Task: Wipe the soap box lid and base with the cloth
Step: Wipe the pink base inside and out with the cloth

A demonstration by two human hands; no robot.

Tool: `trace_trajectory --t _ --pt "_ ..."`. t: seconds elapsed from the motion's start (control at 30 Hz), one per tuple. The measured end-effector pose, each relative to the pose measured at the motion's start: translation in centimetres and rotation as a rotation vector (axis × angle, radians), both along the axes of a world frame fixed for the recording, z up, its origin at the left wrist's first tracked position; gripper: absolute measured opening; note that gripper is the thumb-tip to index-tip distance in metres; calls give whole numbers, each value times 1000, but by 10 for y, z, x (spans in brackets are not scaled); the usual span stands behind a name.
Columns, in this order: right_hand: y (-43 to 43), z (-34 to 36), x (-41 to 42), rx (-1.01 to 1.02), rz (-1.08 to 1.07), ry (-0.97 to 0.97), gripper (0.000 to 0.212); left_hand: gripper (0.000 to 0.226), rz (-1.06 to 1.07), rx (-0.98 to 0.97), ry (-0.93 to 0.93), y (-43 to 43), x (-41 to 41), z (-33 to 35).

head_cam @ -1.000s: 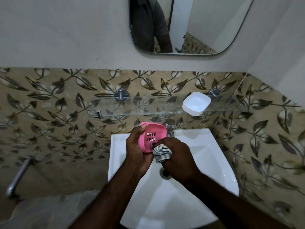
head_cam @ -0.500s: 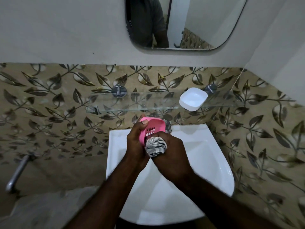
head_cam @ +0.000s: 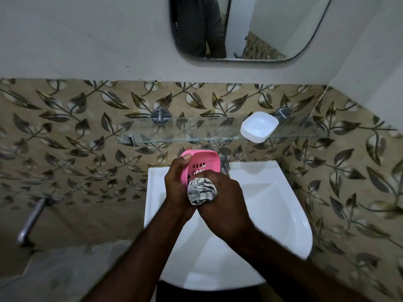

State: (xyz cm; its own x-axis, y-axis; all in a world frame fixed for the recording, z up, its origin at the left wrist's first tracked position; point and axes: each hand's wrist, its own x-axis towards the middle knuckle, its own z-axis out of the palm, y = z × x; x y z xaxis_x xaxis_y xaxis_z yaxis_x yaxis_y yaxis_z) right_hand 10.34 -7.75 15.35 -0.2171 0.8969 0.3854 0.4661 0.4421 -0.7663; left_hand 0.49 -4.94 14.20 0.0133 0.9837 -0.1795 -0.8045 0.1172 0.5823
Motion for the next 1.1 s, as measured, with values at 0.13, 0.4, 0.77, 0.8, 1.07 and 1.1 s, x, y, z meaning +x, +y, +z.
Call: trace_trajectory --t 0.13,0.4,0.77,0.8,1.07,1.1 --pt "11 -9 24 292 119 -192 38 25 0 -16 -43 3 -4 0" --pt "31 -24 39 266 183 -488 65 27 -131 -96 -53 9 -15 -3" --pt "12 -14 15 -47 78 139 25 73 -142 -7 295 8 -14 -24" --pt "11 -12 9 -146 86 240 24 70 -59 -12 397 6 -8 -28" --pt "14 -21 10 13 210 13 28 66 53 -43 225 9 -9 -24" --pt "18 -20 14 102 239 -86 24 70 60 -56 219 10 -10 -23"
